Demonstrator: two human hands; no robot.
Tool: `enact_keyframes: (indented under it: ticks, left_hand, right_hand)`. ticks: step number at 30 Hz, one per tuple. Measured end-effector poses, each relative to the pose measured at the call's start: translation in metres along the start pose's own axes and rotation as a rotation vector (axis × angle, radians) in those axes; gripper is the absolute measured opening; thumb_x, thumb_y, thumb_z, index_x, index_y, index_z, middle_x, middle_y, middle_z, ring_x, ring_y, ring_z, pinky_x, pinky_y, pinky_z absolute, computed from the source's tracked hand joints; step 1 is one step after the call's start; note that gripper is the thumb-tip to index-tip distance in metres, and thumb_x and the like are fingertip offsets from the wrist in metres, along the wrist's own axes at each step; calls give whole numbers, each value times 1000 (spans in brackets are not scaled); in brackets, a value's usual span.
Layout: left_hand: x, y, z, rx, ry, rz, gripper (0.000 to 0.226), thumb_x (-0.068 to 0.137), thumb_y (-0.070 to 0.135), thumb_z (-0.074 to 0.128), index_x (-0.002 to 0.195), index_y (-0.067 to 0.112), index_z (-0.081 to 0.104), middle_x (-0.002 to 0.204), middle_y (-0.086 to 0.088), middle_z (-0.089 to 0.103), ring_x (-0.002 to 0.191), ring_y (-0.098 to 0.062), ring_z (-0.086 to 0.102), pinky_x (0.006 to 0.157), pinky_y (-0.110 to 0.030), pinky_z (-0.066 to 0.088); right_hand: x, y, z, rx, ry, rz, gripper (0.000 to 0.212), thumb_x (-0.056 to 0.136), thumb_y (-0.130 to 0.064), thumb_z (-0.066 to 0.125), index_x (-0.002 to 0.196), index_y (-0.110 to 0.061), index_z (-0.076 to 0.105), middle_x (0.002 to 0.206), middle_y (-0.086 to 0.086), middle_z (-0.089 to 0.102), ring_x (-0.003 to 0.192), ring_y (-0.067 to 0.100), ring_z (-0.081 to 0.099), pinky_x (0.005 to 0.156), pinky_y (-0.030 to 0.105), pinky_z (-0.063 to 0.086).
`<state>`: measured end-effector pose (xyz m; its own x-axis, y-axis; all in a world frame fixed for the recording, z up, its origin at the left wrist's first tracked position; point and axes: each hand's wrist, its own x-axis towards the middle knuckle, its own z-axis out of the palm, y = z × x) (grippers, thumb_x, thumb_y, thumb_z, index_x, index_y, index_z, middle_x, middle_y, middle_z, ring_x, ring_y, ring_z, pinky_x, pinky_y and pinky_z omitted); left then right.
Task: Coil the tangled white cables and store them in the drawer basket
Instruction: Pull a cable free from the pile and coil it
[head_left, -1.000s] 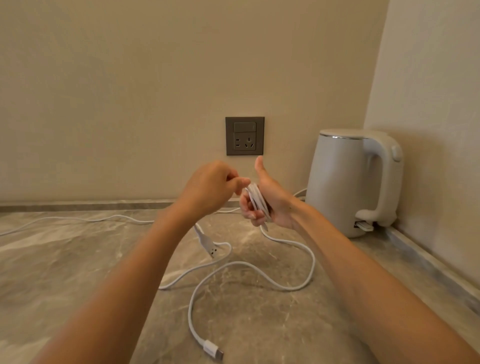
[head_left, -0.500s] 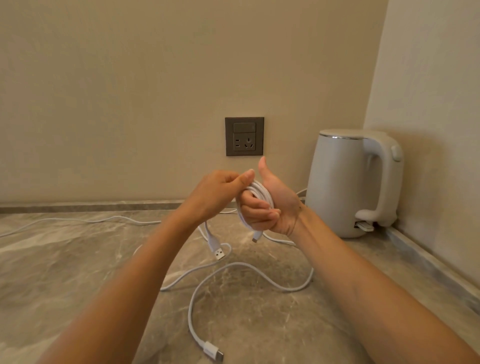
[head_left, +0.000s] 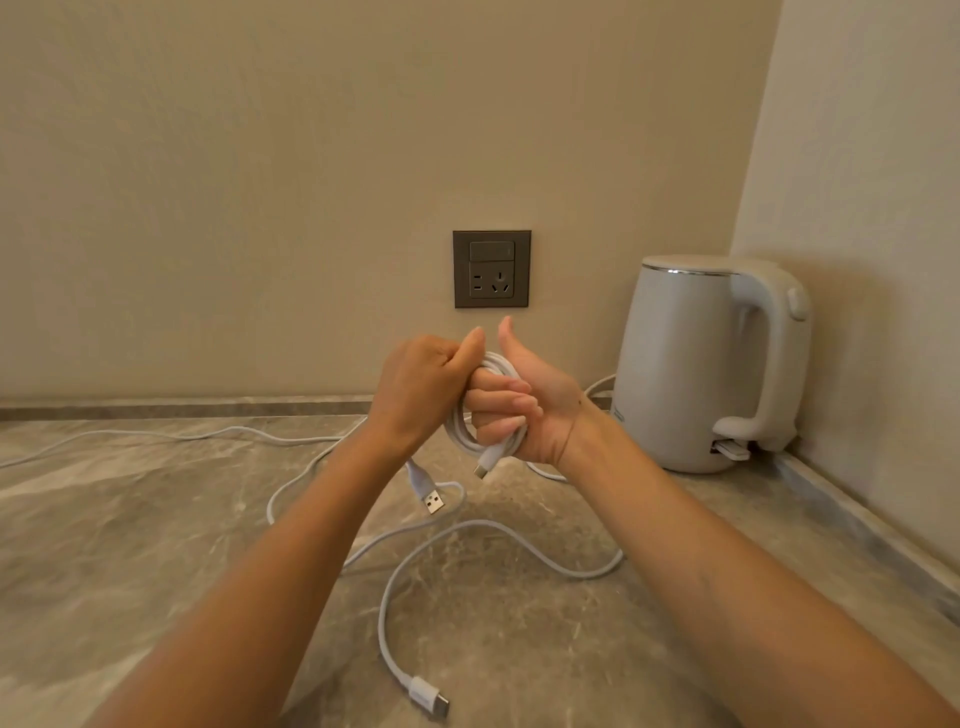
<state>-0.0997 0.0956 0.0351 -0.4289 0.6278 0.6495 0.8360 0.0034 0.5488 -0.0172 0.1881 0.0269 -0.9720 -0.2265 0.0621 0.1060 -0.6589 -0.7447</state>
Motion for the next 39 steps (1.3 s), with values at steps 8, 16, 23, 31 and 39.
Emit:
enact_keyframes:
  ticks: [8,16,23,31,39]
  left_hand:
    - [1,-3,-2,39,126,46,54,92,29,54,42,16,37,42,-1,29,41,-12,23,46,-25,21]
    - [-1,7,0,-1,-58,134,30,88,18,59,63,1,58,48,0,47,41,-4,33,46,-16,31]
    - [1,-16,-2,325,-428,-110,22,90,12,48,80,0,63,57,-5,62,38,-5,52,43,-12,43]
    - [7,5,-10,6,-55,-22,35,101,22,30,125,7,51,116,-10,59,107,-22,54,92,-34,42]
    - [-1,10,-2,-84,-244,26,43,101,27,27,62,21,44,54,5,49,41,-3,48,42,-9,35]
  right_hand:
    - [1,0,10,-52,222,-94,82,89,-69,20,33,-12,39,27,-5,33,20,6,31,28,11,30]
    - [-11,-3,-18,118,781,-588,54,93,-49,46,57,-11,39,34,-2,37,28,8,33,33,16,35]
    - [-19,-17,-25,226,507,-660,71,94,-55,38,35,-15,30,30,-6,23,24,5,23,30,12,22]
    - [-6,-3,-9,-129,304,-284,72,89,-59,33,32,-14,34,27,-6,28,23,4,27,28,9,23]
    - [-4,-5,-8,99,-36,-100,77,84,-63,37,39,-2,49,32,7,46,30,9,25,33,18,34]
